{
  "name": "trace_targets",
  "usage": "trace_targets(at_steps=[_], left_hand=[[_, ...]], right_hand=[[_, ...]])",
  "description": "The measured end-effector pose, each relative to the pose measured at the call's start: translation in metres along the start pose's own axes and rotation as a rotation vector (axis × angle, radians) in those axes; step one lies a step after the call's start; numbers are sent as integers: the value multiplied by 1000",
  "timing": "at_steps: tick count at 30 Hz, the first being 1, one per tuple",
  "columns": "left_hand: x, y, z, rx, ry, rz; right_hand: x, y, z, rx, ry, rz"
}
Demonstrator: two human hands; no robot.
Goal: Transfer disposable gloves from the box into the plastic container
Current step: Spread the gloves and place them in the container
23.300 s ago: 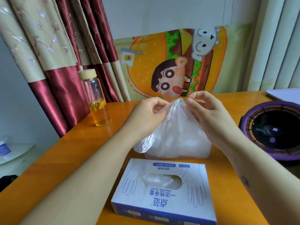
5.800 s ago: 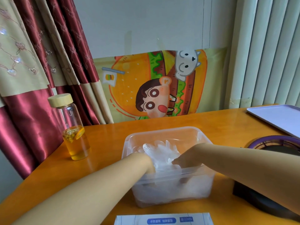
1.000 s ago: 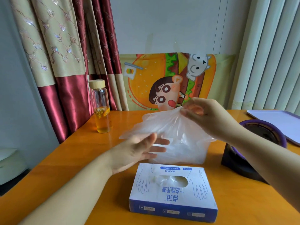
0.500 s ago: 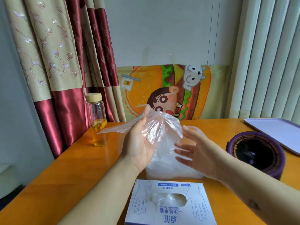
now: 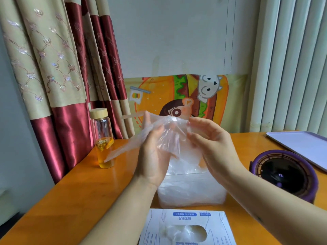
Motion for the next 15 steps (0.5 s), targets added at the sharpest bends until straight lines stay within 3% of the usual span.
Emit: trace_targets(at_steps=[3,7,11,15], left_hand=[[6,9,13,-223,6,-20],[14,37,20,-490,33,40],[20,78,6,-318,116,170],[14,133,-12,-27,199,439]], right_hand=[[11,-2,2,-123,-64,-198],[22,3,7,-242,-110,-332],[34,17,22,-421,-187,-438],[40,36,52,-772,-322,-562]])
Point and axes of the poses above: each hand's wrist, its own x-axis towards the middle knuckle, its own y-axis out of the back of the hand, z = x × y, the point moved 8 cm from there along x, towards the middle knuckle, and after that the axes turned 6 degrees about -z, right-handed, at the moved point
